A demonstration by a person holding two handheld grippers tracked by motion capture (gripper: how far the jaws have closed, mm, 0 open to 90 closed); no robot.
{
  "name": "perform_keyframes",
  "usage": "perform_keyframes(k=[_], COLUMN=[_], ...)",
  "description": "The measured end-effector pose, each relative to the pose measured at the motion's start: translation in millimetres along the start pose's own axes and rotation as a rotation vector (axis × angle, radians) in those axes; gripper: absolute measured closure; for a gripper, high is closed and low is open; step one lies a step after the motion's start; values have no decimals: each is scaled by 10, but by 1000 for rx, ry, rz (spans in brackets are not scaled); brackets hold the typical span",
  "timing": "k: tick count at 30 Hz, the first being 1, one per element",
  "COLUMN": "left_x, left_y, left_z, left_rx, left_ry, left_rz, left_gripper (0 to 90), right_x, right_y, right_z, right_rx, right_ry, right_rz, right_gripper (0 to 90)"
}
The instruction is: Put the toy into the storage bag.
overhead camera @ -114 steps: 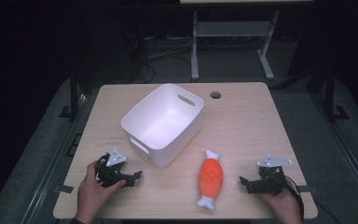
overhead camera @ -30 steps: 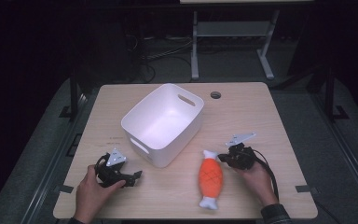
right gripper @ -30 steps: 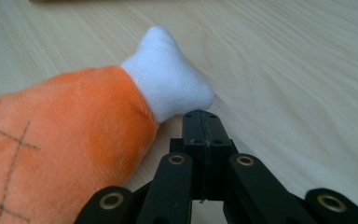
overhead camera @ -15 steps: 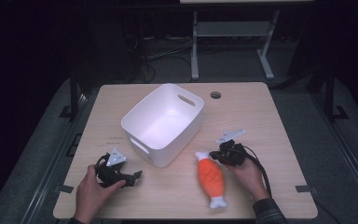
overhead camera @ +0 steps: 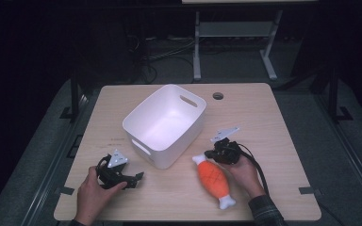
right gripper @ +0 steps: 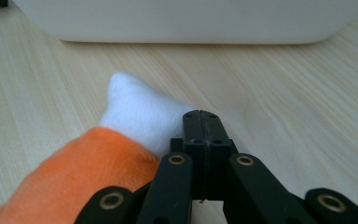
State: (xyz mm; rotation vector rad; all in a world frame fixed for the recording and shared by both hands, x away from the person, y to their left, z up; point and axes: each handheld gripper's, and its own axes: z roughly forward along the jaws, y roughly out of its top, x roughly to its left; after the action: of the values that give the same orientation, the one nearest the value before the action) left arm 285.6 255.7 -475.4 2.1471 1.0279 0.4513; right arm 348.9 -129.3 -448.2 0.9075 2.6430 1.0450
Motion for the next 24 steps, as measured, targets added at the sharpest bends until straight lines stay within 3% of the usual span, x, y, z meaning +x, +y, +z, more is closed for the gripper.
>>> perform_keyframes(k=[14,24], left_x=[0,0], left_y=[0,0], left_z=[0,0], left_rx=[0,0], left_ry=[0,0], left_rz=[0,0], left_gripper=[126,126], right_x=[200,305], right_y=[228,285], right_z=[133,202], right_rx=[0,21], right_ry=[51,69], right_rz=[-61,-96], right_gripper=[898,897])
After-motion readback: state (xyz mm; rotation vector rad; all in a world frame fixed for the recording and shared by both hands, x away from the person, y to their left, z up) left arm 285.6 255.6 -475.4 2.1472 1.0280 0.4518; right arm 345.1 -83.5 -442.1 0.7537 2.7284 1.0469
